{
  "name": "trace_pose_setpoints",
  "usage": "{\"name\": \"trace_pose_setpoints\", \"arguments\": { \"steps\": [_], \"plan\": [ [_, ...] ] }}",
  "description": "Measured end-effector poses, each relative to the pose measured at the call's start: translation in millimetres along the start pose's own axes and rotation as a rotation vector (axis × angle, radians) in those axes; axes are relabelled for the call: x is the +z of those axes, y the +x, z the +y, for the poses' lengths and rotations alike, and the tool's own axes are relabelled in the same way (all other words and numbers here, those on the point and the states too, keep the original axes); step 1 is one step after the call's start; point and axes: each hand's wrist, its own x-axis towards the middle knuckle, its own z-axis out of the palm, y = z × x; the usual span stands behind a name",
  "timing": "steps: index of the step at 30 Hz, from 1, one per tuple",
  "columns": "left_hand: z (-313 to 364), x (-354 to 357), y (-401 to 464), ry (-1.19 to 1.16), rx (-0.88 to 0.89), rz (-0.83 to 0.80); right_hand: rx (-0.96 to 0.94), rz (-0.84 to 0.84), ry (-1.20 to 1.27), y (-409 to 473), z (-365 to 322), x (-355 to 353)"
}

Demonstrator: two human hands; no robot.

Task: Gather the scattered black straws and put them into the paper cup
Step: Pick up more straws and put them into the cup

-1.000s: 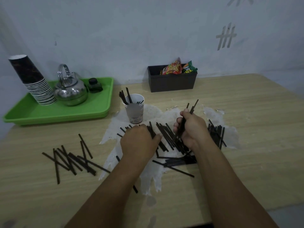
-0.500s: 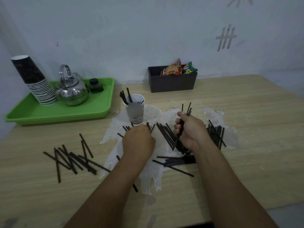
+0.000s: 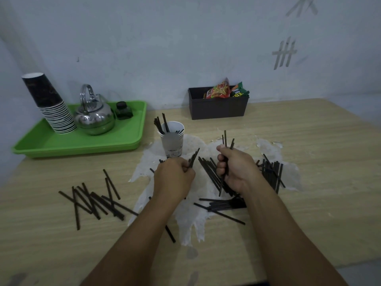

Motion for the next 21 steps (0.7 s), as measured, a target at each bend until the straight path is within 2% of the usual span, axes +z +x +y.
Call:
{"name": "trace_pose_setpoints", "arguments": {
  "steps": [5,9,14,17,19,21],
  "plan": [
    [9,3,2,-0.334,-0.033,-0.031,-0.025,-0.129,-0.118,-6,2,3],
    [14,3,5,-0.421,-0.002,-0.097,-0.018,-0.239,-0.145,-10,3,5],
    [15,3,4,-0.440,0.010,-0.129,-0.022,-0.212,-0.155,-11,3,9],
    [11,-1,3,-0.327,0.006,-0.004,-0.044,-0.143,-0.120,-9,1,10],
    [3,-4,1,-0.125,0.039,0.121,-0.045,-0.115,-0.103,-7,-2,8],
    [-6,-6,-4,0.051,0.056,0.176,-0.040,-0.084,-0.075,-6,-4,6]
  ]
}}
